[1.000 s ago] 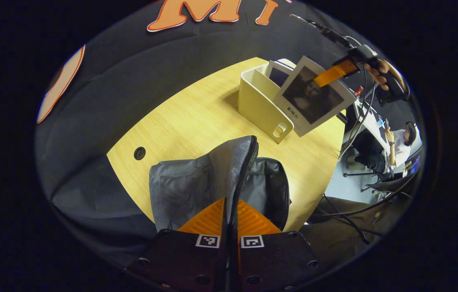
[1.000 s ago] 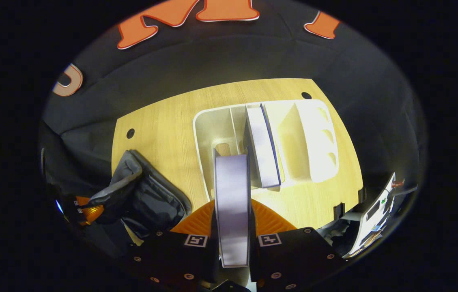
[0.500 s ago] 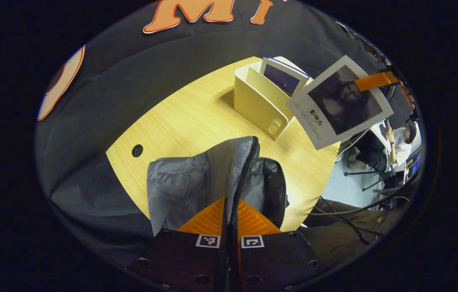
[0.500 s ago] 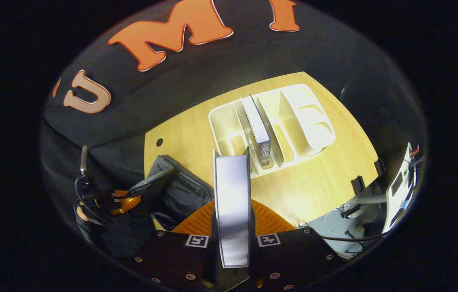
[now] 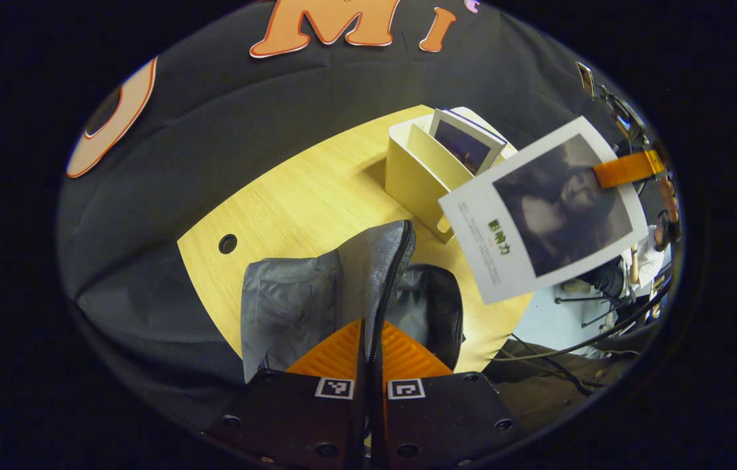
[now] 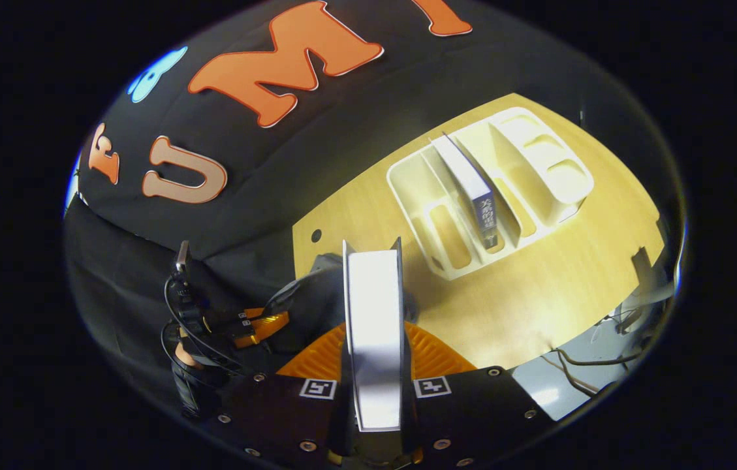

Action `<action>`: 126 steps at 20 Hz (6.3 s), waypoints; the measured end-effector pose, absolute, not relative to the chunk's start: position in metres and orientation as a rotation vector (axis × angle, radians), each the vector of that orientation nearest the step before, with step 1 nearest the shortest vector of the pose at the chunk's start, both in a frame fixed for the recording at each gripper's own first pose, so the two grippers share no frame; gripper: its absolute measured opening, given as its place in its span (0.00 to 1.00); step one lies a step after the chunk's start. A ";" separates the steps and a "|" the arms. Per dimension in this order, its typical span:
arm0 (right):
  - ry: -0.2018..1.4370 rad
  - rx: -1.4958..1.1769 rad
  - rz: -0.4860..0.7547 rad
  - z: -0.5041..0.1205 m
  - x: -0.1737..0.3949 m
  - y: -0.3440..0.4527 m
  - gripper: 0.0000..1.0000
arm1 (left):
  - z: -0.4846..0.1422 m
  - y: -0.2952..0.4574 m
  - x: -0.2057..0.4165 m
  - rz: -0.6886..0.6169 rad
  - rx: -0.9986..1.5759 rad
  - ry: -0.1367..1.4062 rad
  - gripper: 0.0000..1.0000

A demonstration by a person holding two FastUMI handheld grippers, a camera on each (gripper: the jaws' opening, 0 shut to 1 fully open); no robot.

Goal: Open the schoolbag, grab two books from the bookshelf and put them into the schoolbag.

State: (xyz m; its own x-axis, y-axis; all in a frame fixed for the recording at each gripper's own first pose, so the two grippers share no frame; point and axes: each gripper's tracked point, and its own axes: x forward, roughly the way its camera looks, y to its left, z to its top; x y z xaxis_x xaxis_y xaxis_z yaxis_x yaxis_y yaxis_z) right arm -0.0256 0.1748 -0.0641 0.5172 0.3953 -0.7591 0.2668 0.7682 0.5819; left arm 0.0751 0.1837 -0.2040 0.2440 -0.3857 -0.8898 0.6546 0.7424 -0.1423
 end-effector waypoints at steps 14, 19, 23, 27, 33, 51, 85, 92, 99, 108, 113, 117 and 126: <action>0.999 1.081 0.231 -0.140 -0.017 0.267 0.27 | -0.193 0.184 0.080 -0.669 0.119 1.062 0.04; 0.992 1.129 0.210 -0.182 -0.007 0.293 0.27 | -0.189 0.181 0.078 -0.672 0.097 1.041 0.04; 0.969 1.168 0.203 -0.203 0.005 0.311 0.27 | -0.186 0.177 0.074 -0.685 0.079 1.030 0.04; 0.943 1.178 0.209 -0.225 0.018 0.332 0.27 | -0.184 0.170 0.068 -0.703 0.049 1.021 0.04; 0.945 1.164 0.206 -0.249 0.039 0.366 0.27 | -0.184 0.168 0.065 -0.709 0.005 1.017 0.04; 1.258 0.627 0.202 -0.273 -0.028 0.309 0.93 | -0.202 0.169 0.058 -0.647 0.044 1.024 0.04; 1.256 0.089 0.111 -0.157 0.133 0.020 0.99 | -0.248 0.147 0.058 -0.484 -0.006 1.145 0.04; 1.349 0.073 0.096 -0.197 0.163 0.018 0.89 | -0.250 0.147 0.056 -0.446 -0.025 1.168 0.04; 1.379 0.070 0.011 -0.215 0.172 0.016 0.47 | -0.248 0.147 0.052 -0.436 -0.031 1.188 0.04; 1.327 0.090 -0.069 -0.175 0.140 0.006 0.34 | -0.251 0.147 0.052 -0.489 -0.014 1.187 0.04; 1.272 0.123 -0.106 -0.144 0.104 0.007 0.34 | -0.252 0.149 0.054 -0.545 0.021 1.174 0.04; 1.242 0.163 -0.123 -0.128 0.067 0.016 0.33 | -0.254 0.150 0.053 -0.582 0.043 1.170 0.04; 1.175 0.247 -0.180 -0.109 -0.001 0.035 0.33 | -0.258 0.150 0.053 -0.646 0.080 1.152 0.04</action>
State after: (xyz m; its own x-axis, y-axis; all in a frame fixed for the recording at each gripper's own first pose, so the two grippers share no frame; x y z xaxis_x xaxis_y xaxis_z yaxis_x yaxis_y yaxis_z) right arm -0.0006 0.0347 -0.1091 0.3758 -0.0110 -0.9266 0.2669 0.9589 0.0969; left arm 0.0531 0.1500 -0.2577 0.2474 -0.4335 -0.8665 0.5131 0.8172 -0.2624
